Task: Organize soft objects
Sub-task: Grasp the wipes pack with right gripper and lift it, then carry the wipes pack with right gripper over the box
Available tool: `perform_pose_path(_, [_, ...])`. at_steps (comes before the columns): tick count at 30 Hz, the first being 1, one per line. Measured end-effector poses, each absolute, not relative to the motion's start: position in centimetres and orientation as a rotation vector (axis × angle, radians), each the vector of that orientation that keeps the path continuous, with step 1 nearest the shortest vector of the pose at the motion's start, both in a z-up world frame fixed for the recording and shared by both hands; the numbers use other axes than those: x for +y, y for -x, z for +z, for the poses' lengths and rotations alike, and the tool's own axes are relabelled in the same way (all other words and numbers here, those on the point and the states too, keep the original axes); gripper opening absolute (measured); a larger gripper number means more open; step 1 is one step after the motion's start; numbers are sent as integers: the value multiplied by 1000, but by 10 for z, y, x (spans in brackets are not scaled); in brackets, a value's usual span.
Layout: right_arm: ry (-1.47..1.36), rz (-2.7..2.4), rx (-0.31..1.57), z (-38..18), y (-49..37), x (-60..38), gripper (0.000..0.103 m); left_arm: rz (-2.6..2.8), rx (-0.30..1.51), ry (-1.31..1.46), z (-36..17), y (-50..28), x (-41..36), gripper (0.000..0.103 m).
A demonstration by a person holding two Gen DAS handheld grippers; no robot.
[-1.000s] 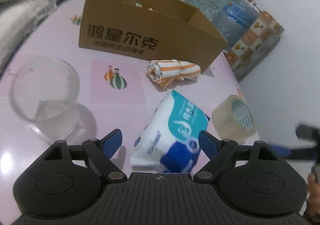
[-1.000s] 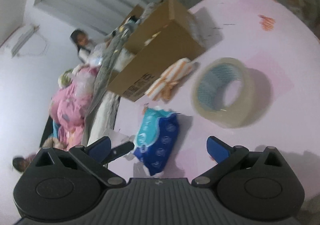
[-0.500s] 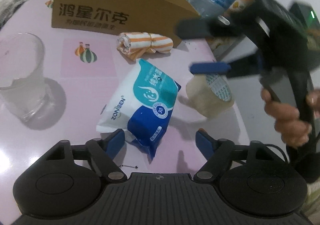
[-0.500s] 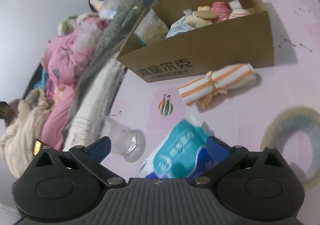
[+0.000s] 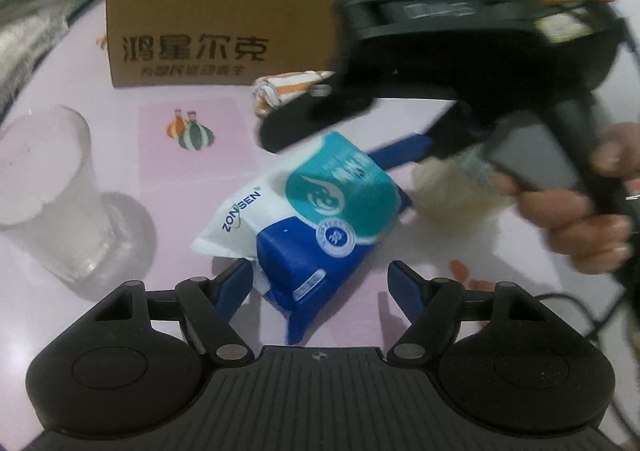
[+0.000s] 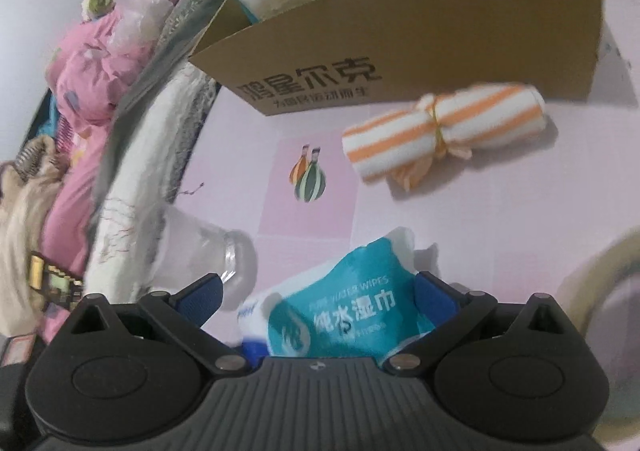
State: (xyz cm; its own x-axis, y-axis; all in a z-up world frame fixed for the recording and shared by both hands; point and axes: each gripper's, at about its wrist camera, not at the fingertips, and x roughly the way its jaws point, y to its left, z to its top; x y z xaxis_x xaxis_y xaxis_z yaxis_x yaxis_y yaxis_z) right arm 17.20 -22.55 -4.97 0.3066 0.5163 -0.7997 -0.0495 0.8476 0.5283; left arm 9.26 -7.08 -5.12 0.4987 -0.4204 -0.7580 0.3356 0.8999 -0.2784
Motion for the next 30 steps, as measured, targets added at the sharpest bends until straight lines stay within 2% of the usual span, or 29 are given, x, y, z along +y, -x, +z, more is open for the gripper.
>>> perform_pose_path(2, [-490,399,1215,-51,-165,-234,84,-443,928,62,-51,-92,-74,74])
perform_pose_path(4, [-492,377,1201,-52,-159,-240,73,-433,924,31,-52,-92,-78,74])
perform_pose_path(5, [-482,360,1197,-53,-158,-241,64,-426,923,13,-52,-92,-80,74])
perform_pose_path(7, [-465,344,1205,-59,-156,-241,56,-405,917,-21,-55,-93,-85,75])
perform_pose_path(18, [-500,382,1161,-59,-142,-241,49,-369,921,-45,-50,-89,-96,76])
perform_pose_path(30, [-494,418,1045,-20,-95,-237,48,-354,859,-59,-12,-52,-99,76])
